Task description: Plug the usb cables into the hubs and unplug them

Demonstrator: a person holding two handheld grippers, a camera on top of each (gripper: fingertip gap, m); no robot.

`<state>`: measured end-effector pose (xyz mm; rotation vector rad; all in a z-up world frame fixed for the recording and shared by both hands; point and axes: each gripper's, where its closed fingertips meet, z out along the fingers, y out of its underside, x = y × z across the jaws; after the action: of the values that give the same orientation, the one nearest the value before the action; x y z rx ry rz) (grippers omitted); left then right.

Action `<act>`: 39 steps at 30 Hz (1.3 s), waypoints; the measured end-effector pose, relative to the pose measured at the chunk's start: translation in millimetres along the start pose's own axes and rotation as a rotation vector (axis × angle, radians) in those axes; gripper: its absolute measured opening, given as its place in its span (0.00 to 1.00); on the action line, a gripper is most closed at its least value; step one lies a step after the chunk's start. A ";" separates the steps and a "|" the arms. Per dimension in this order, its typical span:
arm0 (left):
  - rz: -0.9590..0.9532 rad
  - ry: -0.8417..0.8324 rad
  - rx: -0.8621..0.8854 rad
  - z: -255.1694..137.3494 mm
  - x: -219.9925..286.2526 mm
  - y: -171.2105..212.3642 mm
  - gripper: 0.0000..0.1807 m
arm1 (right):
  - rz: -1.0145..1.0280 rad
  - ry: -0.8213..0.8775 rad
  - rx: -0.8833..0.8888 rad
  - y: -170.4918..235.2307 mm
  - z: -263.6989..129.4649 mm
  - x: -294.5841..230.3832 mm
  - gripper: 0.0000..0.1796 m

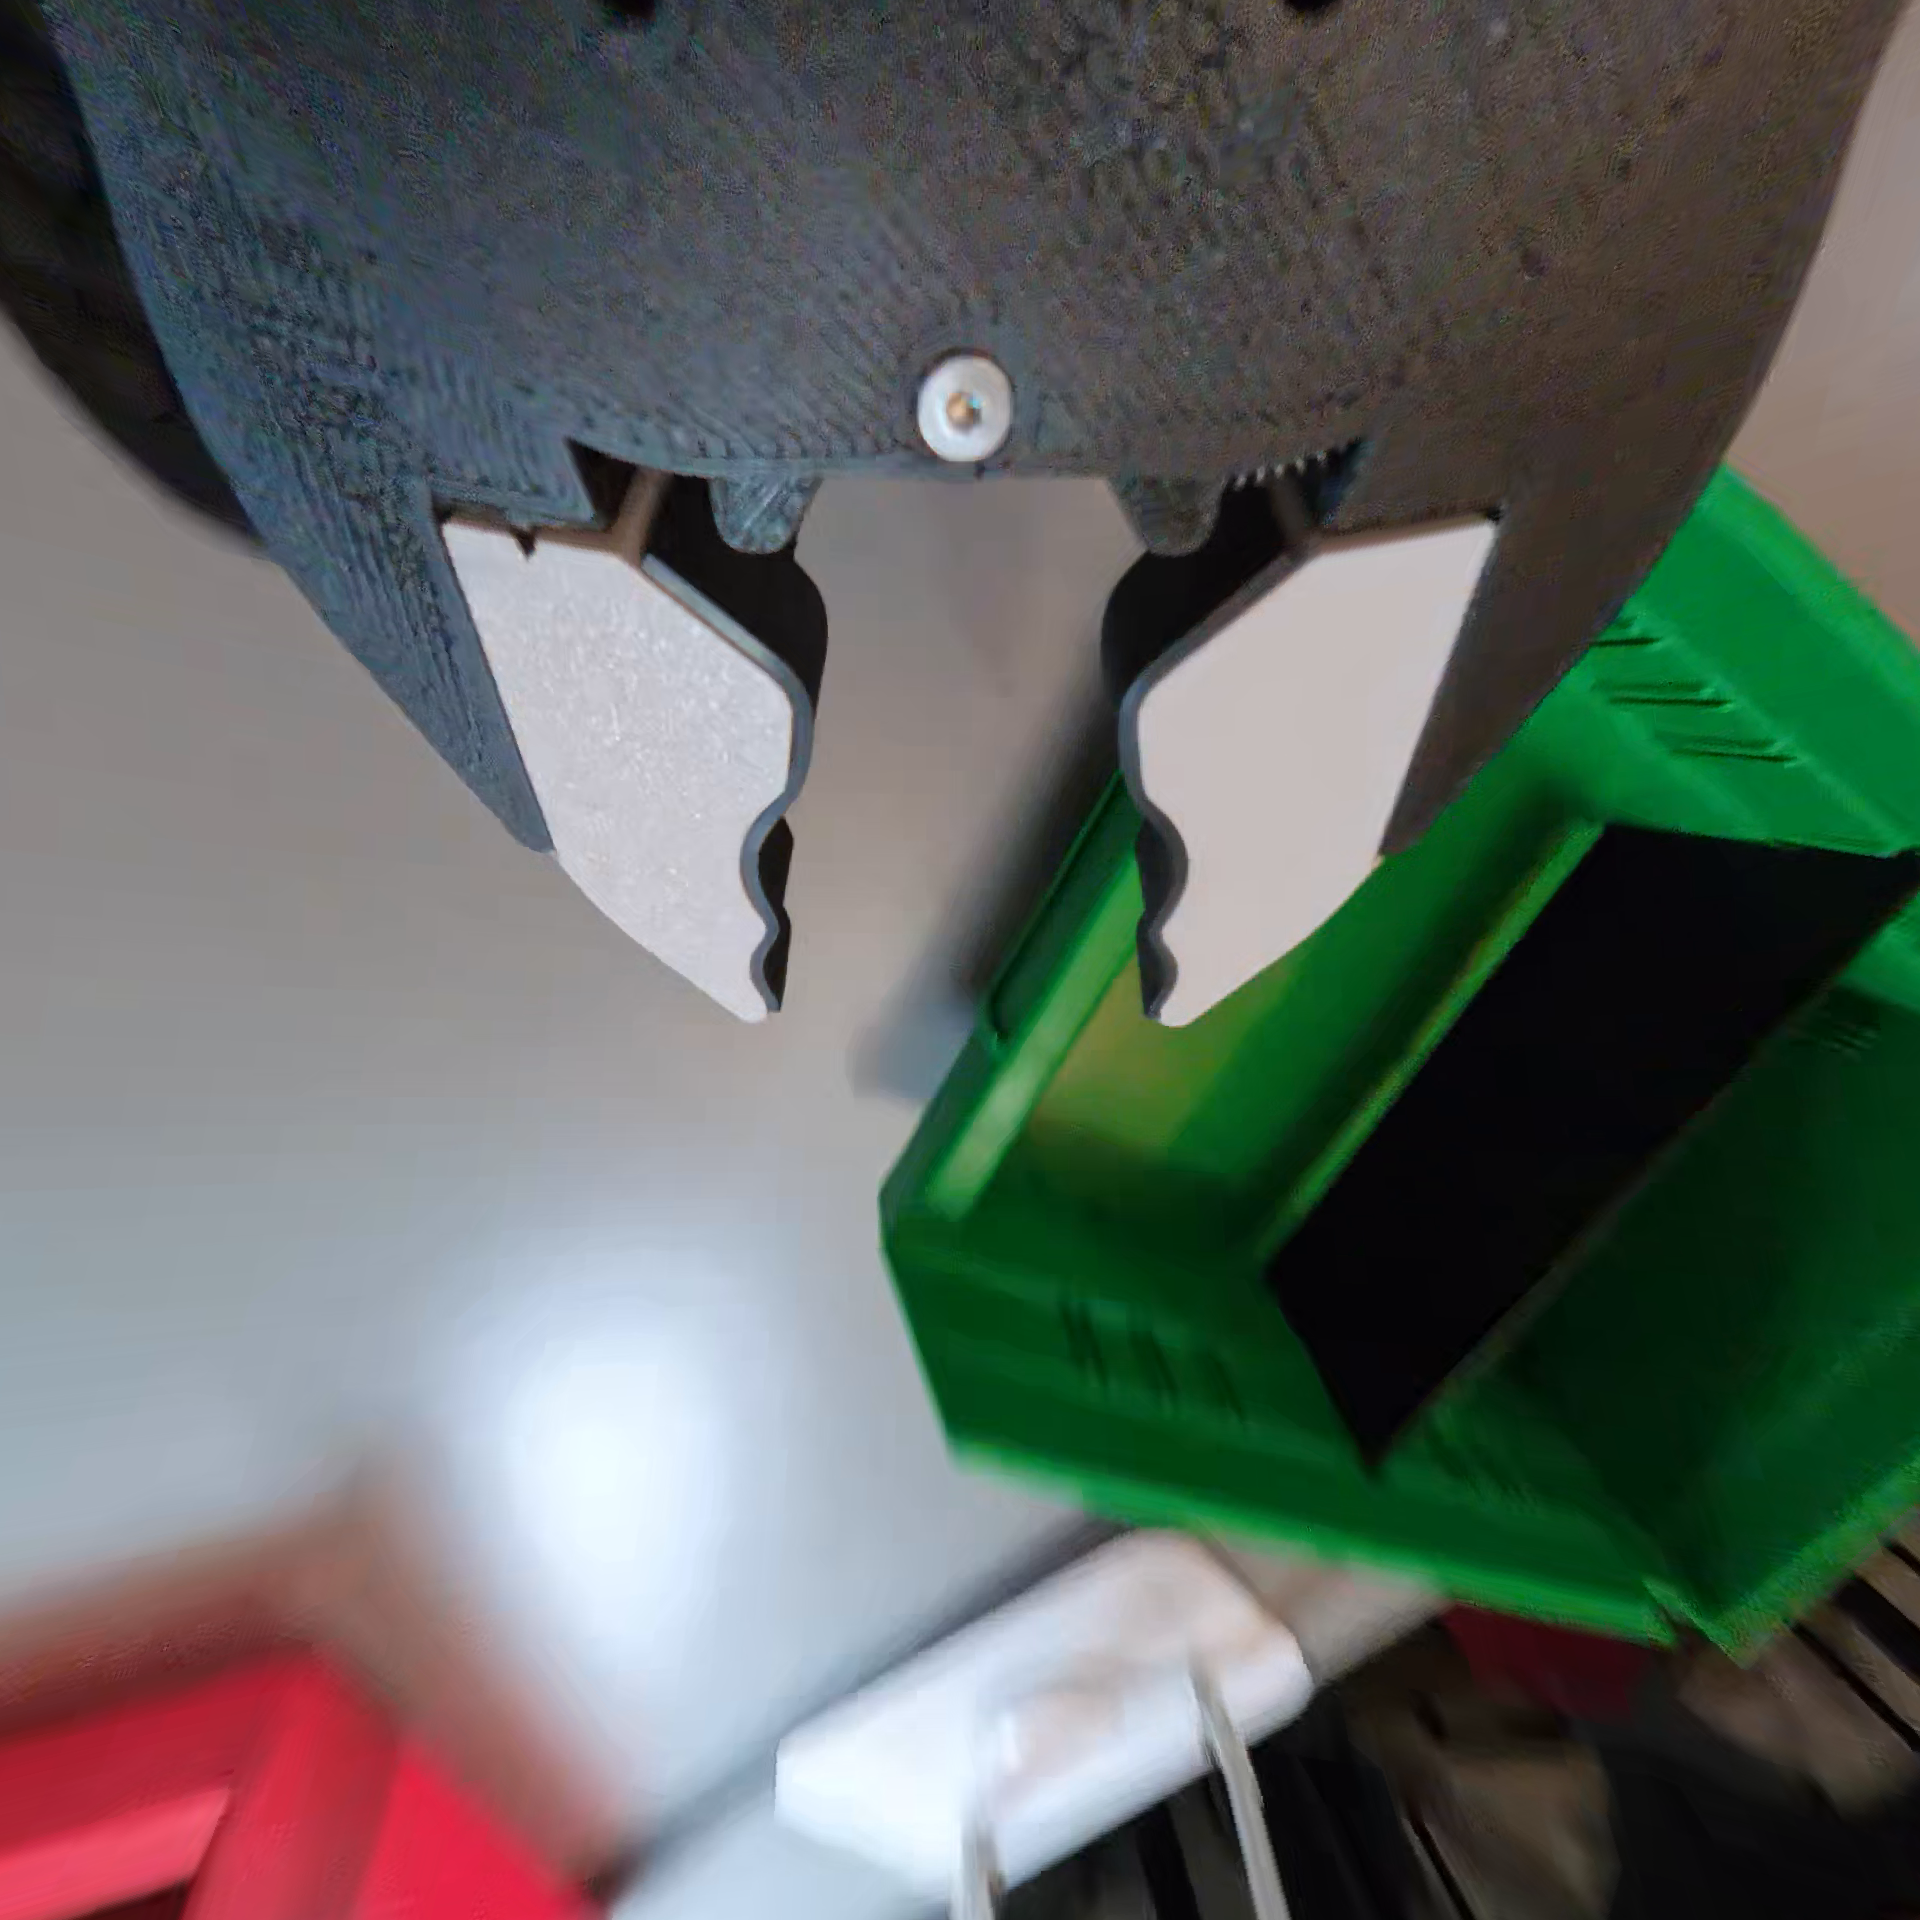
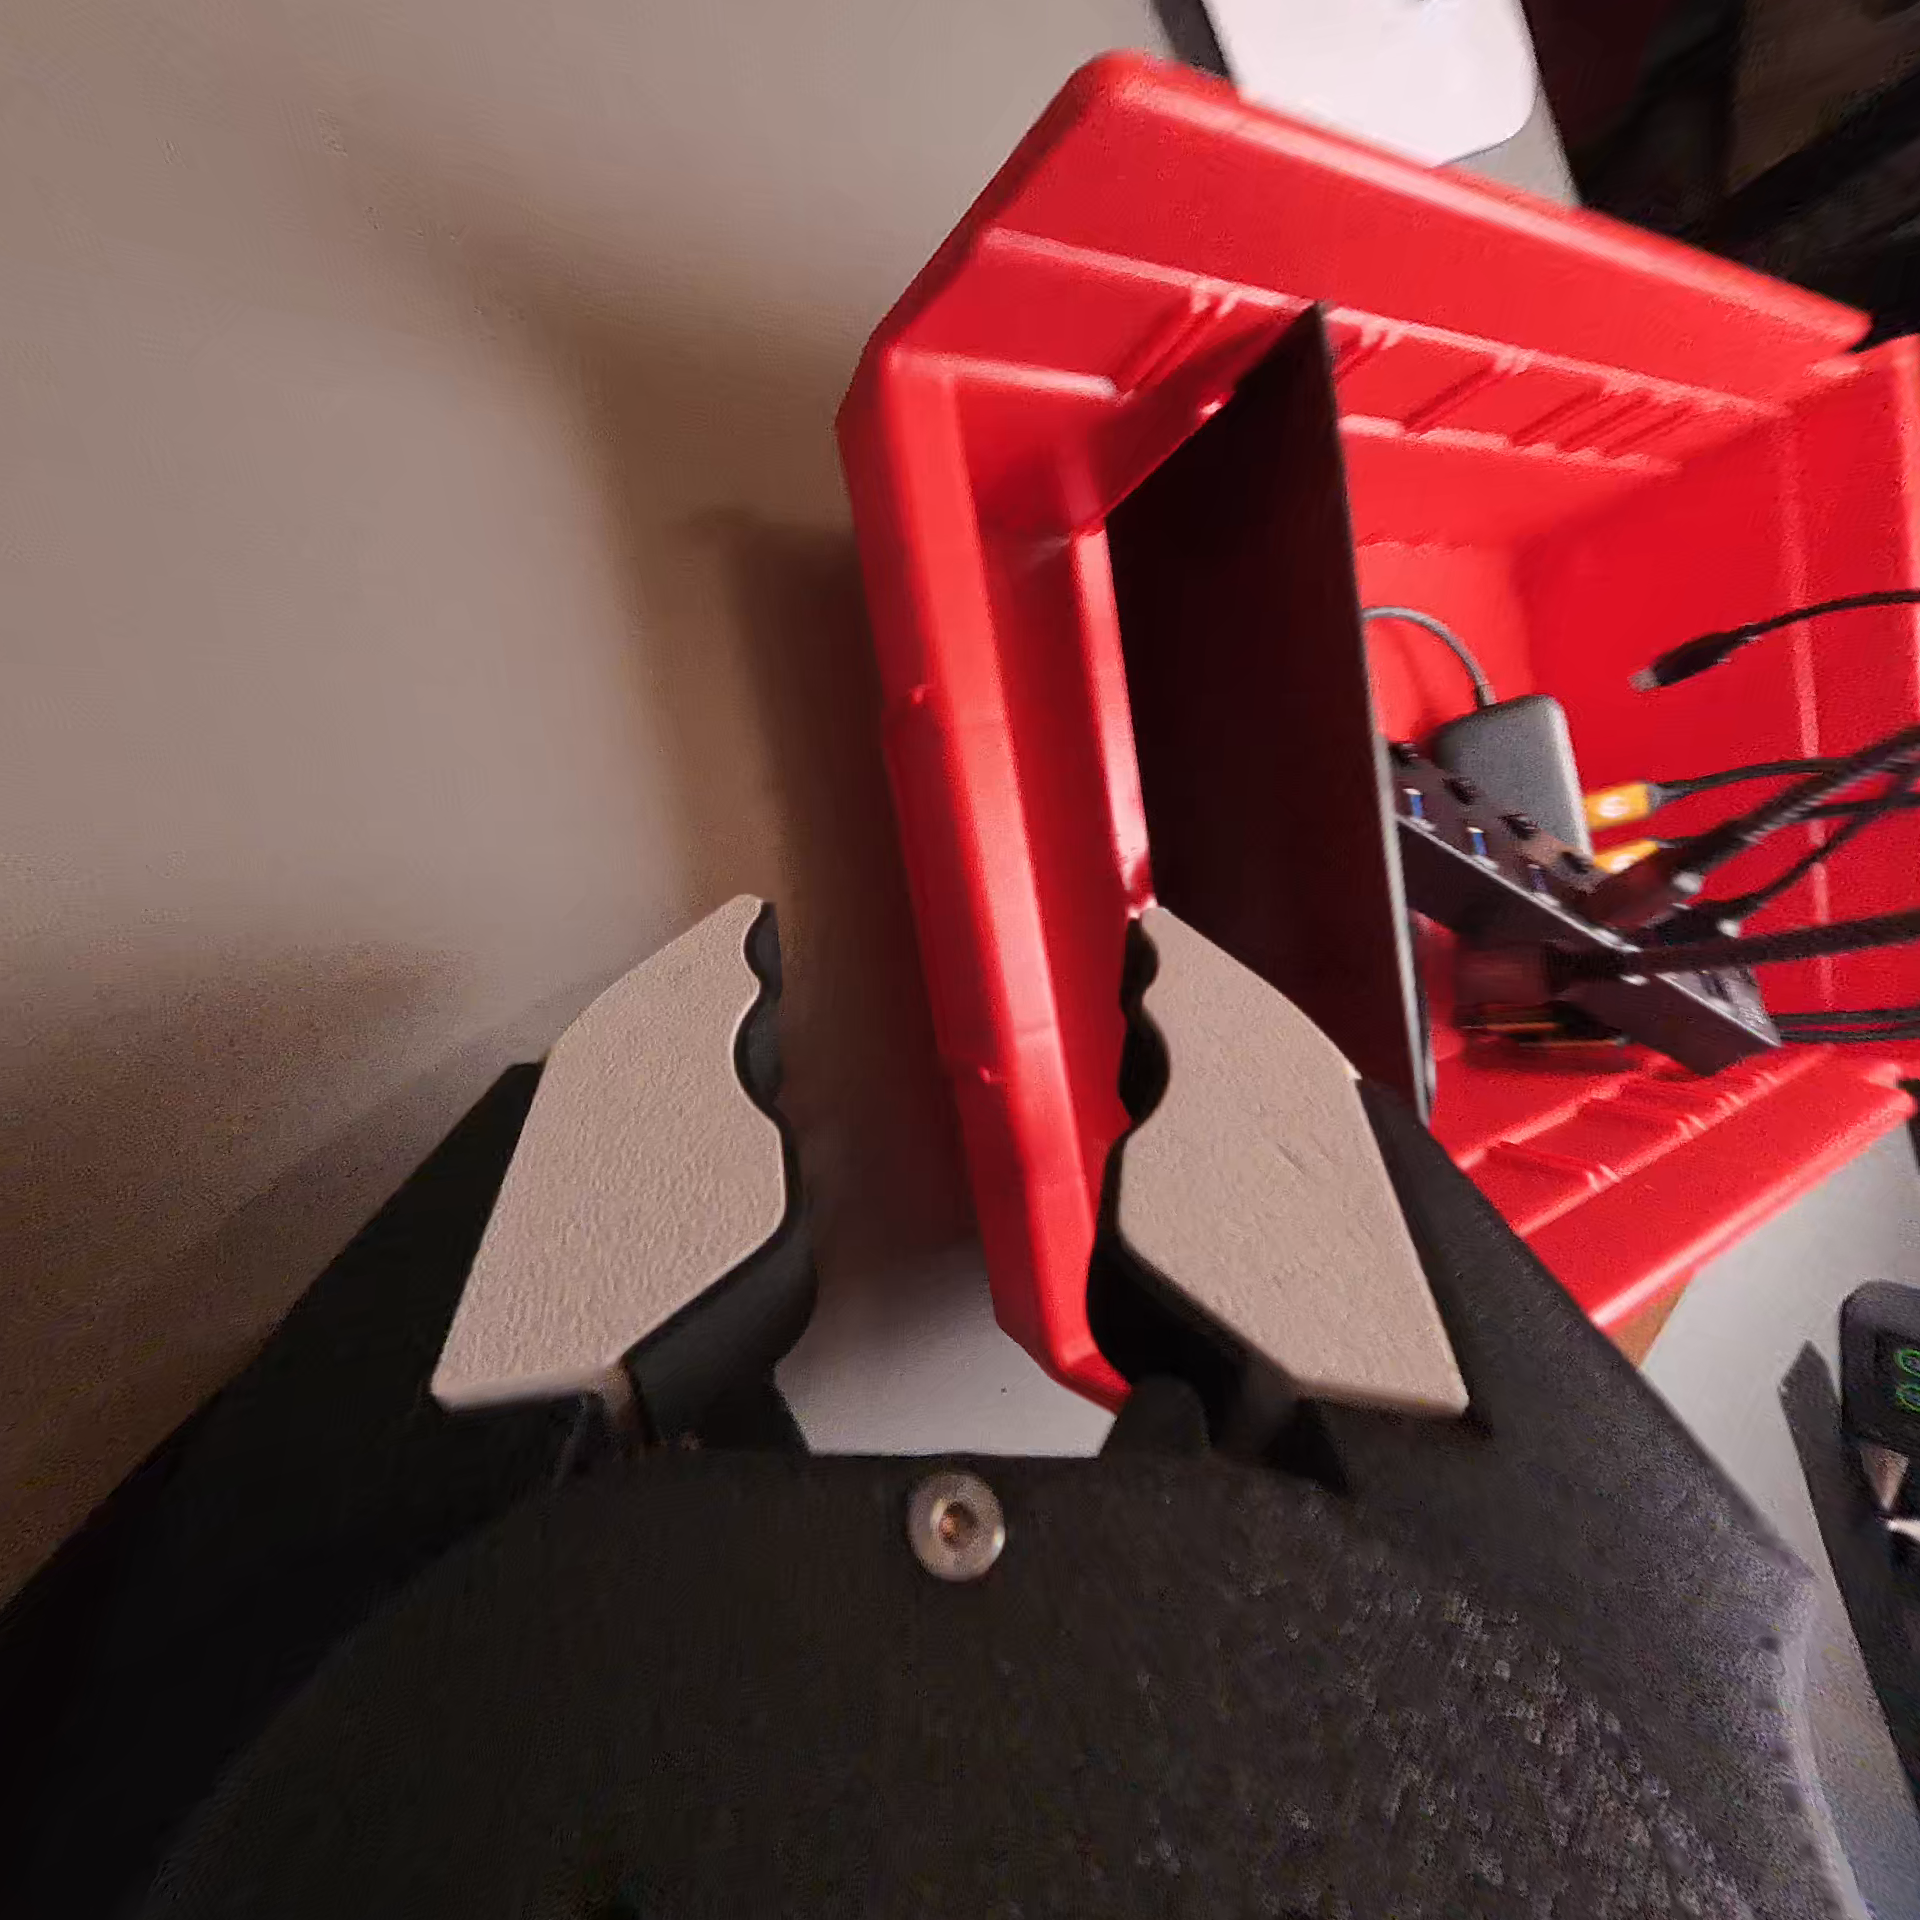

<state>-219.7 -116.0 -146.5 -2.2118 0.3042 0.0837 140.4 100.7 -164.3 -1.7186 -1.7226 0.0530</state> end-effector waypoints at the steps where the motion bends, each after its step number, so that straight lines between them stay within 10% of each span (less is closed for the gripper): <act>1: 0.038 0.022 -0.106 7.8 -3.3 15.1 0.38 | -0.026 -0.017 -0.044 3.2 8.0 -4.0 0.35; 9: 0.464 -0.074 -0.473 48.6 -42.5 60.5 0.18 | -0.230 -0.070 -0.251 7.5 53.0 0.5 0.16; 30: 0.789 0.054 -0.180 84.3 97.9 -4.4 0.18 | -0.481 -0.197 0.031 -46.7 -19.5 -183.8 0.16; 39: 0.591 0.077 -0.025 75.8 95.3 -20.3 0.27 | -0.271 -0.149 0.272 -66.6 -58.4 -188.6 0.20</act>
<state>-118.8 -62.2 -193.3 -2.0846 0.9953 0.3242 89.1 -101.2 -169.3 -1.3032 -1.9429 0.2853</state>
